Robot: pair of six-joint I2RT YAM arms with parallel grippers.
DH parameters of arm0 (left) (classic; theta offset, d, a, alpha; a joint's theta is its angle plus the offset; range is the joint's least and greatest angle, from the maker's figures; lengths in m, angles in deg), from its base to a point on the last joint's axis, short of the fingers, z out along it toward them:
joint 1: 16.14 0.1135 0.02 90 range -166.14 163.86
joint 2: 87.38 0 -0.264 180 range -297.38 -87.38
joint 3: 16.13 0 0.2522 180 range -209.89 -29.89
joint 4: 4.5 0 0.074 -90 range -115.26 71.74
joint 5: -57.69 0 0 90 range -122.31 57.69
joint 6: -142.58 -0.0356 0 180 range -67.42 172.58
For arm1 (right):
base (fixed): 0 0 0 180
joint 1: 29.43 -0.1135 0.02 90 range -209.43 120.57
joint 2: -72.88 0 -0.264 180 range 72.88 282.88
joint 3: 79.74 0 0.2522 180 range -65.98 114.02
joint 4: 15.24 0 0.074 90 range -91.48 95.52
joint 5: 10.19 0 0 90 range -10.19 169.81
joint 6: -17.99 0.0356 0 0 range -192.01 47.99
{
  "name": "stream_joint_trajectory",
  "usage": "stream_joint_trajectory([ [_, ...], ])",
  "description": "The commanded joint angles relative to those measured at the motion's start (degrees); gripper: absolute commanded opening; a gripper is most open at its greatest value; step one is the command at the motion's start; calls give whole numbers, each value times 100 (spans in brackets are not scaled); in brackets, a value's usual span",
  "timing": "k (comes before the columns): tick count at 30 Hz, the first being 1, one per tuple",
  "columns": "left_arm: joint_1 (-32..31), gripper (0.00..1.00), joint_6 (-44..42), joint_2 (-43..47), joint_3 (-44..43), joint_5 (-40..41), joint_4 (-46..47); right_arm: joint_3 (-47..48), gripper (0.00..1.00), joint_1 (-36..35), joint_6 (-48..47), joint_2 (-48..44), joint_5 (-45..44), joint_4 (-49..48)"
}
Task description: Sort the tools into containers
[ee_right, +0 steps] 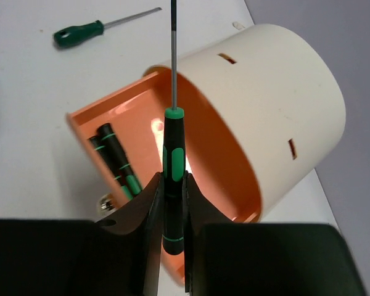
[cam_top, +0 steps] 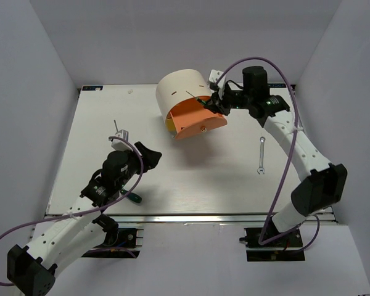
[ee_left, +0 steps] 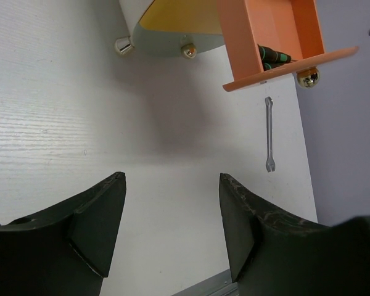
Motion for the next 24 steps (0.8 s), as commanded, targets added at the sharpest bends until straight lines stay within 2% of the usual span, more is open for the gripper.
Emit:
stream_joint_trajectory([
  [1, 8, 71, -65, 21, -226, -48, 248, 632, 0, -16, -203, 321, -256, -122],
  [9, 8, 72, -126, 3, -349, -65, 231, 861, 1, -69, -969, 841, -440, 687],
  [12, 8, 72, -205, -49, -471, -39, 292, 809, 23, -95, -1145, 858, -493, 987],
  [13, 8, 72, -249, -76, -524, -30, 319, 791, 35, -95, -1180, 858, -519, 1031],
  [16, 8, 72, -660, -347, -900, -30, 345, 843, 44, -95, -1102, 911, -554, 1022],
  [19, 8, 70, -1187, -813, -1497, -4, 161, 1080, 45, -95, -882, 999, -554, 970],
  [23, 8, 35, -1795, -1384, -2255, 57, -93, 1362, 40, -86, -601, 868, -467, 751],
  [24, 8, 22, -1909, -1594, -2404, 75, -129, 1388, 38, -69, -392, 806, -458, 645],
])
